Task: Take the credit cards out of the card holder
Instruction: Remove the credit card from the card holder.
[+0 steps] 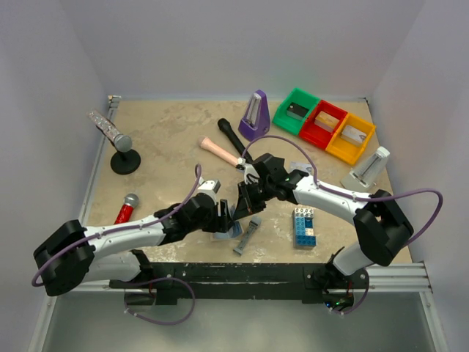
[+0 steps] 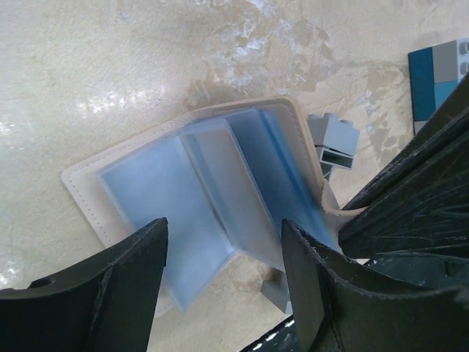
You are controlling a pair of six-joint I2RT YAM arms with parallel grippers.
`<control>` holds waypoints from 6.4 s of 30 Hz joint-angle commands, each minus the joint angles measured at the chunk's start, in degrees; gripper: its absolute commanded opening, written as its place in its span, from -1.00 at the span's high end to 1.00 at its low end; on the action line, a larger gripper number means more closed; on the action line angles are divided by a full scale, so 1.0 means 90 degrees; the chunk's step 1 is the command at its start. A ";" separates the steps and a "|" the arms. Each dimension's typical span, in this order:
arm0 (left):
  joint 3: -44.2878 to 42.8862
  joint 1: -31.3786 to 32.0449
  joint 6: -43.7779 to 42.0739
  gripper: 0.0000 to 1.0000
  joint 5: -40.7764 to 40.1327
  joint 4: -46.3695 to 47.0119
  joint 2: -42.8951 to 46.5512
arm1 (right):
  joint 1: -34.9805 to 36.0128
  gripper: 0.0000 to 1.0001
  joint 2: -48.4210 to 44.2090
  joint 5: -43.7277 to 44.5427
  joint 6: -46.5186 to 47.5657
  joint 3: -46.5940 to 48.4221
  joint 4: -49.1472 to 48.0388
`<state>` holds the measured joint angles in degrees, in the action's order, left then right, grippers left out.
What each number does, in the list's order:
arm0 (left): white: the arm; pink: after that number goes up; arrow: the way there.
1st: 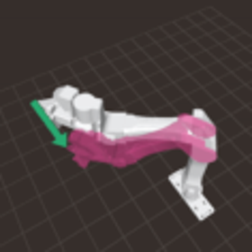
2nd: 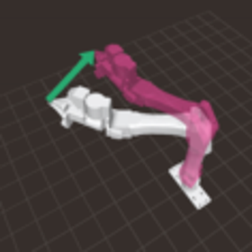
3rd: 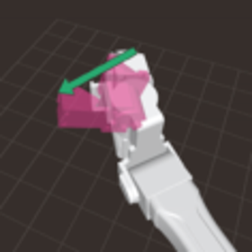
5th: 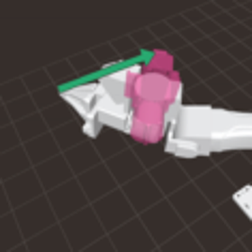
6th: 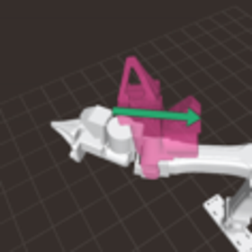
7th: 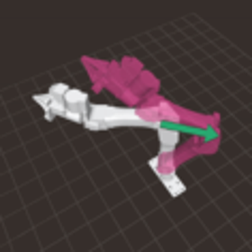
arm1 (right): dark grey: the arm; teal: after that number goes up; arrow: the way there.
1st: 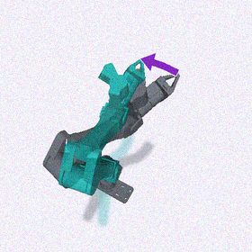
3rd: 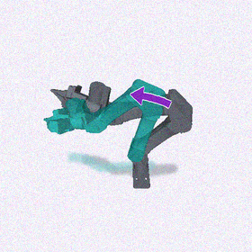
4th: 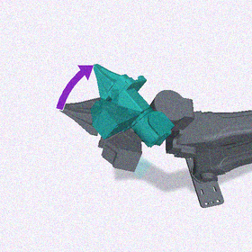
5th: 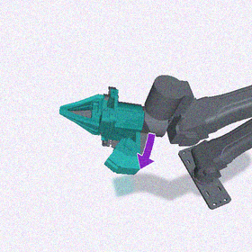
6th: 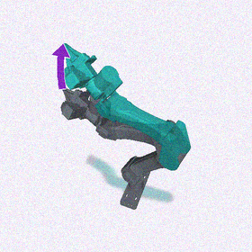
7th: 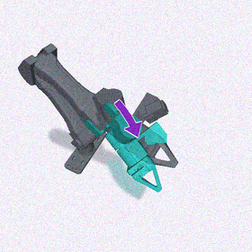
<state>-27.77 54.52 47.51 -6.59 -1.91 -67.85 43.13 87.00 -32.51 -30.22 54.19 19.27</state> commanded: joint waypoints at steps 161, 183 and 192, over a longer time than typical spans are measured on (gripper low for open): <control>0.1845 -0.0775 0.1655 1.00 -0.1016 -0.0159 0.1241 | 0.0578 0.10 0.2101 0.0614 -0.0920 0.0756 -0.0774; 0.1962 -0.0775 0.1743 1.00 -0.1006 -0.0041 0.1202 | 0.0578 0.17 0.1915 -0.0195 -0.1300 0.0317 -0.2100; 0.2040 -0.0775 0.1792 1.00 -0.1035 -0.0012 0.1241 | 0.0539 0.20 0.1847 -0.0674 -0.1710 -0.0025 -0.3126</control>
<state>-11.62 47.64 63.35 -15.05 1.26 -55.83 47.97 106.52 -34.30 -42.89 54.78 -0.38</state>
